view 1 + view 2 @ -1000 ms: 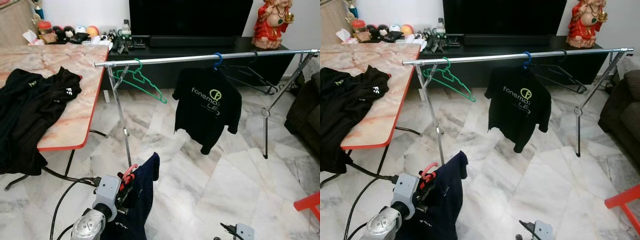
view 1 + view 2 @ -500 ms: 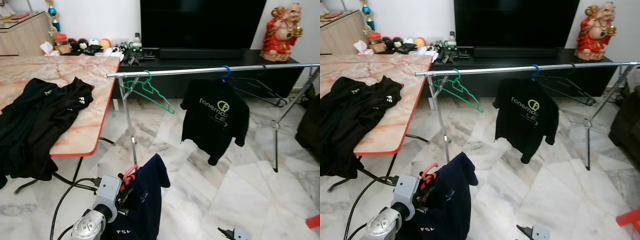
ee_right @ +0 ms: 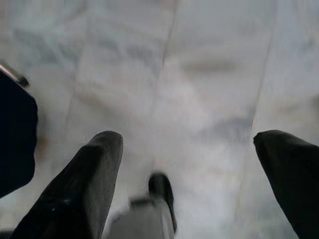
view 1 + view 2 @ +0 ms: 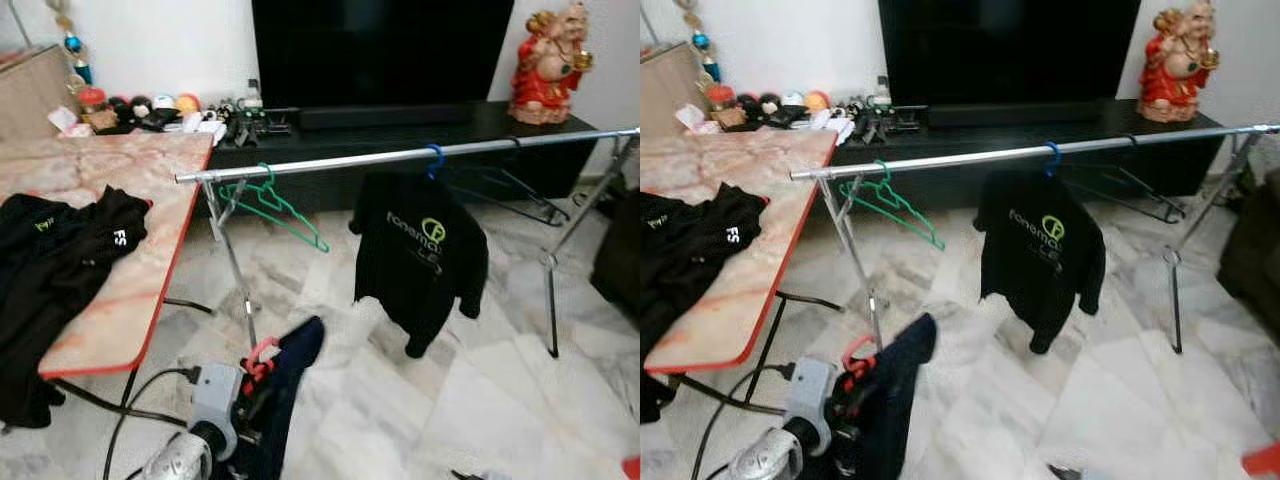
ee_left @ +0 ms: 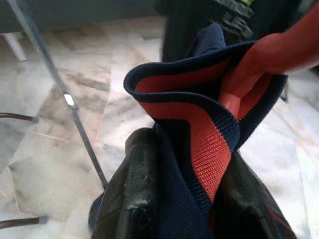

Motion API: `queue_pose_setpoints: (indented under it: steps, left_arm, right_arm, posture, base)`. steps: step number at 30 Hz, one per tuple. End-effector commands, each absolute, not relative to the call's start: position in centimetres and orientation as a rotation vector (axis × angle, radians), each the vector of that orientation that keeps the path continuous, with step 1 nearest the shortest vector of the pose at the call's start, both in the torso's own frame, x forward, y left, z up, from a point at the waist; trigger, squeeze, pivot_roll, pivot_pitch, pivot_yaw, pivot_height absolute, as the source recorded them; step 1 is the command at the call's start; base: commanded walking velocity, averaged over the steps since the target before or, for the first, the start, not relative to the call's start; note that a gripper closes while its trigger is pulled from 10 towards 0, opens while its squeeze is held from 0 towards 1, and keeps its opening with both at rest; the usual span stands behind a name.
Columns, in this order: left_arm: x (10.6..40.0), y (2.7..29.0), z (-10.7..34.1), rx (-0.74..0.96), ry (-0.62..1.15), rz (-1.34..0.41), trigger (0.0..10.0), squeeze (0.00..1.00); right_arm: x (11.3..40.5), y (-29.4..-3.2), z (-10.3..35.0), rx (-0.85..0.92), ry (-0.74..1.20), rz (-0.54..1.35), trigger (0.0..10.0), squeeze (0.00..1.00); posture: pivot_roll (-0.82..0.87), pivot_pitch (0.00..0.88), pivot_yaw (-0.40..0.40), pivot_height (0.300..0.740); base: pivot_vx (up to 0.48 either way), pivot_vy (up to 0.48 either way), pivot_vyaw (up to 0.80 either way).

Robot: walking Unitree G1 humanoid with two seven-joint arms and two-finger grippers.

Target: Hang hanger

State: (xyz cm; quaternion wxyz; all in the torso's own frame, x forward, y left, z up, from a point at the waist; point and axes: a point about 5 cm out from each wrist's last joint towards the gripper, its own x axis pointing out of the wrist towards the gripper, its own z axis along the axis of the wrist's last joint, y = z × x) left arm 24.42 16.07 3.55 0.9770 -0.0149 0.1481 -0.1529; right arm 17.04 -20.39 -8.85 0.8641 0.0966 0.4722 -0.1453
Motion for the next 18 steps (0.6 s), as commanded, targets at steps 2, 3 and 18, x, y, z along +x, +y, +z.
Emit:
queue_pose_setpoints:
  steps: [2, 3, 18]
  left_arm:
    - [24.7, 17.0, 4.3, -0.035, 0.276, -0.254, 10.0, 0.0]
    - [24.6, 17.0, 4.3, -0.037, 0.28, -0.242, 10.0, 0.0]
    - [24.8, 20.2, 4.6, -0.178, 0.261, 0.077, 10.0, 0.0]
  right_arm:
    - [17.2, -19.3, -8.9, 0.217, 0.994, -0.278, 10.0, 0.0]
    - [17.1, -19.3, -9.0, 0.219, 0.994, -0.28, 10.0, 0.0]
    - [17.1, -19.7, -8.9, 0.187, 1.0, -0.264, 10.0, 0.0]
  posture:
    - [0.07, 0.044, -0.008, 0.74]
    - [0.07, 0.047, -0.008, 0.74]
    - [0.06, 0.066, -0.024, 0.74]
  base:
    - [0.437, 0.0, 0.0]
    - [0.394, 0.0, 0.0]
    - [0.0, 0.0, 0.0]
